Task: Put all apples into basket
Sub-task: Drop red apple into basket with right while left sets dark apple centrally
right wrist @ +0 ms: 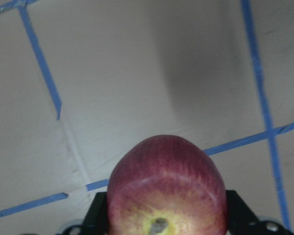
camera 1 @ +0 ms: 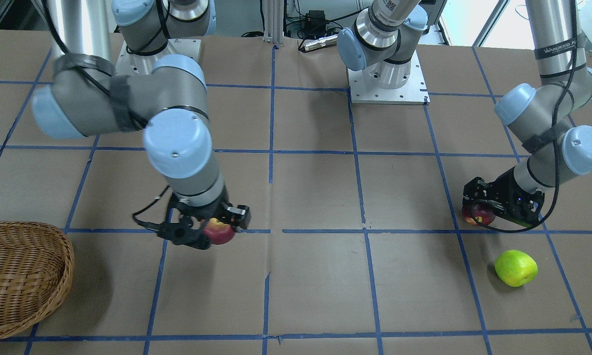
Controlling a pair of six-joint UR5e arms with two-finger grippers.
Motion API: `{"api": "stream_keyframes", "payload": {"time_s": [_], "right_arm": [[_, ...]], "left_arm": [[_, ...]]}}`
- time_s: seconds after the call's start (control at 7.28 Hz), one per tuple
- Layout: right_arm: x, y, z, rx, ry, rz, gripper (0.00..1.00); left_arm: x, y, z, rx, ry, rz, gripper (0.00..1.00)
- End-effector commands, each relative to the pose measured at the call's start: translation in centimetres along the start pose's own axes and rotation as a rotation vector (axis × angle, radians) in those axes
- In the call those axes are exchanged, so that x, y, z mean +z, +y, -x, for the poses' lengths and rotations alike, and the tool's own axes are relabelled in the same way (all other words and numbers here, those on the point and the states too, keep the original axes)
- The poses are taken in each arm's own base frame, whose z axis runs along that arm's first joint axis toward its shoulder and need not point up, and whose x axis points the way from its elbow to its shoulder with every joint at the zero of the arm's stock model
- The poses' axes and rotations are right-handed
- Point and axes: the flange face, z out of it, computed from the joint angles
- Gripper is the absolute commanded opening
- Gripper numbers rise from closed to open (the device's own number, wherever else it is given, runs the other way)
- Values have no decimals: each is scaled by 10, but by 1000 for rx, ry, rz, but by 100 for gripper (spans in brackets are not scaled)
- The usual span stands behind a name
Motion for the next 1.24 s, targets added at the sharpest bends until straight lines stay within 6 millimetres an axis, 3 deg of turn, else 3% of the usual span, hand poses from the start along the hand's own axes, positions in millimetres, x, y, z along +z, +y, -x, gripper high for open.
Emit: {"api": "stream_keyframes", "payload": {"time_s": [0.0,0.14,0.27,0.55,0.69,0.82,1.1], "right_arm": [[-59,-63,-117,24,12,-47,0],[-63,-91,-183,-8,60,-59,0],[-61,-109,-243,-50,63,-40,0],[-47,-133,-337,-213,58,-21,0],[-29,-146,-374,-245,48,-4,0],[-7,-159,-399,-262,46,-6,0],[30,-185,-406,-295,62,-58,0]], "left_arm": [[-30,-25,-57,-11,42,-58,39],[-37,-50,-118,-96,62,-51,39],[-42,-80,-191,-167,65,-59,39],[-39,-142,-322,-316,55,-84,39],[-28,-172,-375,-425,59,-97,39],[-19,-197,-397,-464,67,-126,39],[9,-220,-430,-488,88,-128,40]]}}
